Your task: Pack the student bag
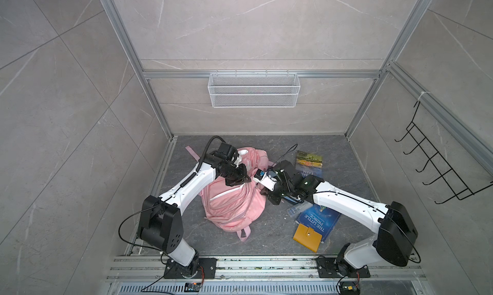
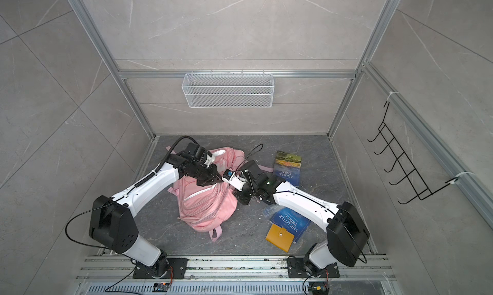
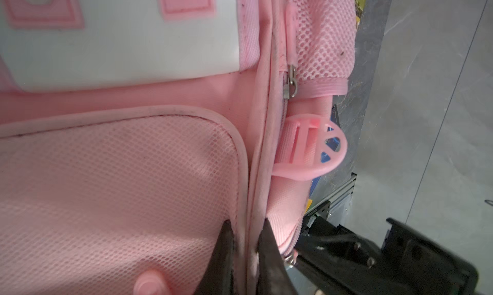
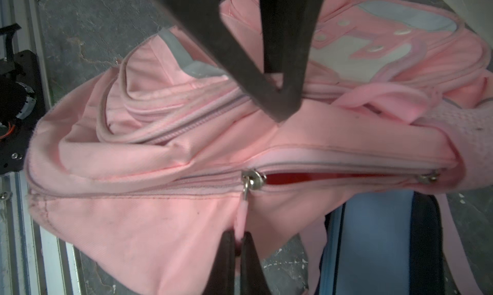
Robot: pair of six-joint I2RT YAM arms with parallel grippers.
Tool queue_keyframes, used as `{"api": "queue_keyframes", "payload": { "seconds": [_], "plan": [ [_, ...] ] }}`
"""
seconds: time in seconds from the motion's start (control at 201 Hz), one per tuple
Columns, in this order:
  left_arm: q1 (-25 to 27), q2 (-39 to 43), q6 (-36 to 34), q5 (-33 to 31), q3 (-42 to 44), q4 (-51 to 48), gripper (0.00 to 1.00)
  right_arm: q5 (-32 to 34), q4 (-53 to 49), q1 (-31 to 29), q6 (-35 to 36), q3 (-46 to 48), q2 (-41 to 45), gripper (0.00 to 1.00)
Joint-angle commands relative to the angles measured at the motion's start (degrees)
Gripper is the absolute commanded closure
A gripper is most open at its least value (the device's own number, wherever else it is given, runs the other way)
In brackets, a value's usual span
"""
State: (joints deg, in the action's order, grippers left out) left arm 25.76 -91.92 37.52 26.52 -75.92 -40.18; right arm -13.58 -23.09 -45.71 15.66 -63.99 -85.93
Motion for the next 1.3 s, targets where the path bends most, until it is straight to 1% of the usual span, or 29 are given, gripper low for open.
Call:
{"api": "queue_keyframes", "payload": {
  "seconds": [0.0,0.139,0.284,0.304,0.344,0.369,0.413,0.493,0.528,0.677,0.787,0.872,0.976,1.046,1.151,1.295],
  "plan": [
    [-4.6,-1.1,9.2,-7.9,-6.6,14.2,1.00,-5.3,-7.6,-4.3,0.1,1.7,2.5,1.00],
    [-5.0,-3.3,9.9,-10.6,-9.5,12.3,1.00,-5.1,-7.9,-5.2,-0.9,2.8,3.2,1.00],
    [-5.6,-5.0,11.6,-11.2,-9.1,12.7,1.00,-4.8,-6.7,-5.3,-2.5,5.6,3.9,1.00],
    [-5.6,-5.1,11.0,-11.2,-9.1,12.7,0.93,-4.6,-6.0,-5.1,-2.9,6.2,4.0,1.00],
    [-5.5,-5.0,9.3,-11.5,-8.9,12.3,0.77,-4.8,-4.7,-4.6,-3.9,7.0,4.1,1.00],
    [-5.5,-4.6,8.5,-11.7,-8.7,11.7,0.67,-5.3,-4.0,-4.1,-4.6,7.2,4.0,1.00],
    [-5.6,-3.7,7.3,-11.9,-7.7,11.0,0.51,-6.6,-2.7,-2.8,-5.8,7.3,3.8,1.00],
    [-5.8,-0.8,2.7,-12.2,-5.2,9.1,0.28,-8.1,0.0,-1.0,-8.2,7.4,3.7,1.00],
    [-5.8,0.8,-0.7,-12.3,-3.8,7.9,0.25,-8.7,1.0,-0.1,-9.0,7.3,3.5,1.00],
    [-4.1,9.0,-15.1,-10.3,4.3,4.0,0.25,-12.0,2.6,4.2,-11.2,5.8,1.9,1.00],
    [-0.1,12.2,-25.2,-13.2,8.0,-1.1,0.26,-13.1,1.4,7.8,-10.7,4.9,0.8,1.00],
    [4.3,11.7,-30.4,-18.2,8.7,-3.2,0.26,-12.5,-1.7,10.2,-8.0,3.2,-0.5,1.00],
    [8.1,8.1,-33.8,-22.7,7.9,-3.3,0.26,-10.9,-5.9,11.8,-4.2,0.5,-1.9,1.00],
    [9.9,4.9,-35.0,-26.0,6.9,-3.1,0.26,-10.8,-6.4,12.8,-3.5,-0.1,-2.1,1.00],
    [10.8,0.7,-35.6,-30.0,5.3,-2.0,0.26,-10.6,-7.2,13.1,-2.8,-0.6,-2.3,1.00],
    [12.4,-4.9,-37.4,-35.1,2.8,-0.2,0.27,-10.1,-7.1,13.0,-3.6,-0.5,-2.1,1.00]
  ]
}}
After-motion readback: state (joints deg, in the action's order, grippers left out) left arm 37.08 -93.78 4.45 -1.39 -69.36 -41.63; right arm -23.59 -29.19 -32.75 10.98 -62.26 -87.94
